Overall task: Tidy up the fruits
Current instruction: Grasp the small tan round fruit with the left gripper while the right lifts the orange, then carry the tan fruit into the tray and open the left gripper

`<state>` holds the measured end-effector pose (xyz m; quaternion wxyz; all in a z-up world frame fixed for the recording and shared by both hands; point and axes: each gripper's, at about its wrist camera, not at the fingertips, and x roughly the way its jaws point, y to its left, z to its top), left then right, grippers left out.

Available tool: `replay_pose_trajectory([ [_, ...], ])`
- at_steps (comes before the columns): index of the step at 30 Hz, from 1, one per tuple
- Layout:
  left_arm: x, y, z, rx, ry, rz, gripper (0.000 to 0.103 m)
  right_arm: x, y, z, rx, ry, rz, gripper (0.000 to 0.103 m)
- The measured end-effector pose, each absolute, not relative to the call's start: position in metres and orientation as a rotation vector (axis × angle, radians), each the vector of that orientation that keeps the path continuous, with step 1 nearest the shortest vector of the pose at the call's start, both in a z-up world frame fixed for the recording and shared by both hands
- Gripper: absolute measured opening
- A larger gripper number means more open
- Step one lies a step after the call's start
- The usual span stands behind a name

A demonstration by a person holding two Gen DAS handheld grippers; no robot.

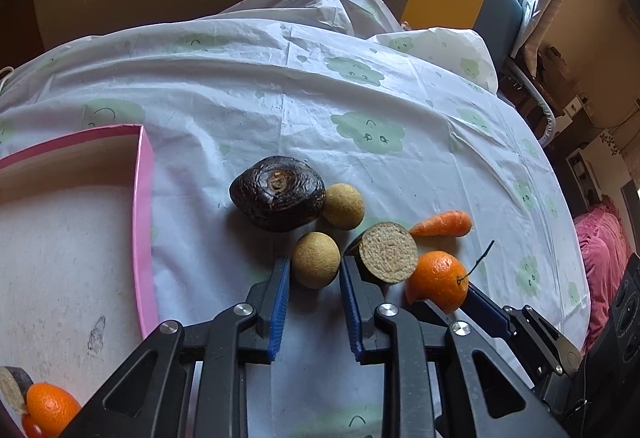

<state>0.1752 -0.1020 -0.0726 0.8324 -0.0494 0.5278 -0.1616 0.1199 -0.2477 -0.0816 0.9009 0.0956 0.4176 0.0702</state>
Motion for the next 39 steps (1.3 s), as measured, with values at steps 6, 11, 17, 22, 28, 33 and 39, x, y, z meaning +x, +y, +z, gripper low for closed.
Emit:
replay_pose_trajectory([
  [6,0.156,-0.1,-0.068,-0.084,1.103,-0.339,0.025,0.115,-0.245,-0.08,0.181,0.872,0.133,0.038],
  [11,0.136,-0.1,-0.064,-0.077,1.098,-0.356,0.025,0.103,-0.243,-0.078,0.164,0.878,0.122,0.037],
  [17,0.113,-0.099,-0.056,-0.069,1.075,-0.374,0.025,0.085,-0.245,-0.075,0.152,0.882,0.107,0.036],
  [22,0.097,-0.093,-0.05,-0.076,1.06,-0.373,0.025,0.07,-0.244,-0.071,0.143,0.879,0.102,0.036],
  [28,0.079,-0.082,-0.043,-0.081,1.037,-0.368,0.025,0.056,-0.239,-0.064,0.132,0.871,0.101,0.036],
  [33,0.07,-0.066,-0.038,-0.1,1.017,-0.352,0.025,0.049,-0.23,-0.056,0.119,0.863,0.117,0.036],
  [39,0.066,-0.039,-0.031,-0.14,0.994,-0.312,0.025,0.043,-0.215,-0.046,0.105,0.85,0.151,0.036],
])
